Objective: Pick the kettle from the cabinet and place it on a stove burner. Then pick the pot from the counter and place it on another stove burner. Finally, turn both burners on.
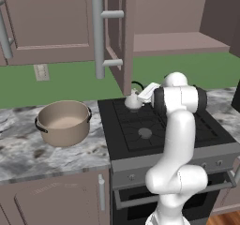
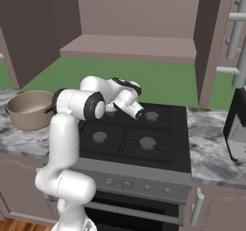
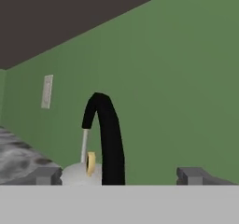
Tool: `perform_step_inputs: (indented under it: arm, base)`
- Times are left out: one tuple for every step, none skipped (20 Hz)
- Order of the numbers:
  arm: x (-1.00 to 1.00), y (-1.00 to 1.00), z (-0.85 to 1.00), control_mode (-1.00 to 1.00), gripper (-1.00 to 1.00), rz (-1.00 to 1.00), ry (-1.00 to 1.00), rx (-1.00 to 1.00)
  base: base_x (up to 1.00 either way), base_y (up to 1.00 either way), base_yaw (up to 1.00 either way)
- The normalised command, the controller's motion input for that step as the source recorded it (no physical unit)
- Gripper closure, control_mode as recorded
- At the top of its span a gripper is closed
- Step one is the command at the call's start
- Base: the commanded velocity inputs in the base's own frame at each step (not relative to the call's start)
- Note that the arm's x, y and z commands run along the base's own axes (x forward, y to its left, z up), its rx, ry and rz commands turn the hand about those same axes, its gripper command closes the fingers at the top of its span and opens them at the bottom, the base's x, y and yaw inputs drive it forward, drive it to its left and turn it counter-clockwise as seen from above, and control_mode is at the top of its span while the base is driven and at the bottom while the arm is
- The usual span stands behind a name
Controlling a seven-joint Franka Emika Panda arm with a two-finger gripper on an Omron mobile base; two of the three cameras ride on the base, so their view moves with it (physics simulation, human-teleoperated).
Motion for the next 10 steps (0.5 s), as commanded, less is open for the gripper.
perform_step_inputs:
  arm:
    - [0.00, 0.00, 0.00, -1.00, -1.00, 0.03, 0.00, 0.00]
    - [0.00, -0.08, 0.00, -1.00, -1.00, 0.03, 0.00, 0.00]
    - [-0.01, -0.10, 0.00, -1.00, -1.00, 0.03, 0.00, 0.00]
    - [-0.01, -0.11, 0.00, -1.00, -1.00, 0.04, 0.00, 0.00]
    - [-0.01, -0.09, 0.00, -1.00, -1.00, 0.04, 0.00, 0.00]
    - [-0.01, -0.08, 0.00, -1.00, -1.00, 0.04, 0.00, 0.00]
    - [-0.01, -0.12, 0.00, -1.00, -1.00, 0.04, 0.00, 0.00]
    - [-0.04, -0.18, 0.00, -1.00, -1.00, 0.04, 0.00, 0.00]
    - [-0.09, -0.19, 0.00, -1.00, -1.00, 0.04, 0.00, 0.00]
    - [-0.11, -0.21, 0.00, -1.00, -1.00, 0.04, 0.00, 0.00]
  base:
    - [0.00, 0.00, 0.00]
    - [0.00, 0.00, 0.00]
    - [0.00, 0.00, 0.00]
    - [0.00, 0.00, 0.00]
    - [0.00, 0.00, 0.00]
    - [0.00, 0.00, 0.00]
    - [0.00, 0.00, 0.00]
    - [0.00, 0.00, 0.00]
    - [0.00, 0.00, 0.00]
    - [0.00, 0.00, 0.00]
